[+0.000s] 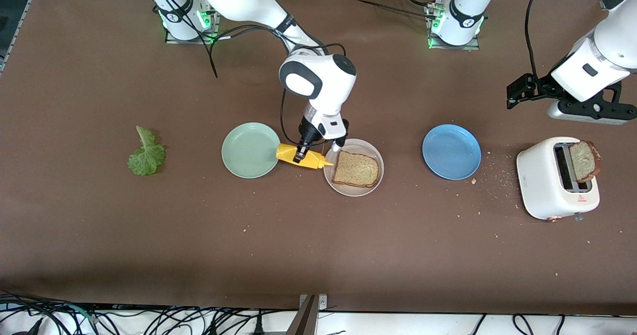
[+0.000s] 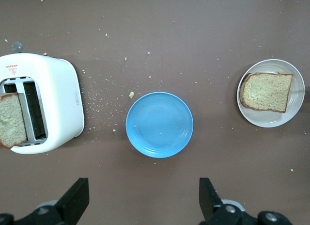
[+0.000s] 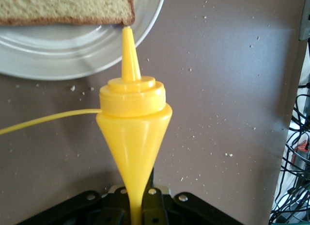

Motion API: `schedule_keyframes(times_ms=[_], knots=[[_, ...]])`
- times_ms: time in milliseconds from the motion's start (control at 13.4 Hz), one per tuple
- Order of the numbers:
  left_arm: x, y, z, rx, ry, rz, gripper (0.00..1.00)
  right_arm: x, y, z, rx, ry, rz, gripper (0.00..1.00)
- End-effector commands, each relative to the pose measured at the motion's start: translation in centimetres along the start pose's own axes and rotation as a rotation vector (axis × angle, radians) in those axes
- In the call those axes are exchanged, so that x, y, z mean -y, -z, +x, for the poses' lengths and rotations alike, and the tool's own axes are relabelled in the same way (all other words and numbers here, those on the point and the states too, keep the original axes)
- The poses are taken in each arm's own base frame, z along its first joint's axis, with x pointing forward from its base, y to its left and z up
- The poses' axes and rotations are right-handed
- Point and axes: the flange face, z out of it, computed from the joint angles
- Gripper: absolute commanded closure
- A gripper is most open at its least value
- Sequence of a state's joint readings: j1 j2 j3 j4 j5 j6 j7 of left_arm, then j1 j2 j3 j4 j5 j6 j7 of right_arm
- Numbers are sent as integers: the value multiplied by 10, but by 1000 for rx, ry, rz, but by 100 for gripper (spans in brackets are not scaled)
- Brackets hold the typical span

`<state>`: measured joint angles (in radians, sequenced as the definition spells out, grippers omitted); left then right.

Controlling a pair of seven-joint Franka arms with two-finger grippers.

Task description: Make sandwich in beige plate with both arms

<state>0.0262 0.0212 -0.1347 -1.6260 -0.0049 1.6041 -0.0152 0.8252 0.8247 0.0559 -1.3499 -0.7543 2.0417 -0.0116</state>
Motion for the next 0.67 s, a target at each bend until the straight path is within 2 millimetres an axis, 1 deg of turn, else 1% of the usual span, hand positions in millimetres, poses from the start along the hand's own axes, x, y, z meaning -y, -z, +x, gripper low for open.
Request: schedule_keyframes(times_ms=[0, 224, 299, 448, 523, 597], knots=[[-1, 3, 0, 6, 6, 0, 0, 4, -6, 15, 19, -9, -47, 100], [-3, 2, 0, 8, 1, 0, 0, 7, -7, 16, 19, -5, -48, 100], [-3, 3, 0, 6, 1, 0, 0, 2, -7, 15, 19, -9, -50, 100], [-3, 3, -1, 8, 3, 0, 0, -26, 0, 11, 9, -34, -52, 100], [-3, 3, -1, 8, 4, 0, 0, -45, -1, 3, 6, -43, -11, 100], [-1, 3, -1, 8, 6, -2, 0, -71, 5, -7, -12, -71, 46, 100]])
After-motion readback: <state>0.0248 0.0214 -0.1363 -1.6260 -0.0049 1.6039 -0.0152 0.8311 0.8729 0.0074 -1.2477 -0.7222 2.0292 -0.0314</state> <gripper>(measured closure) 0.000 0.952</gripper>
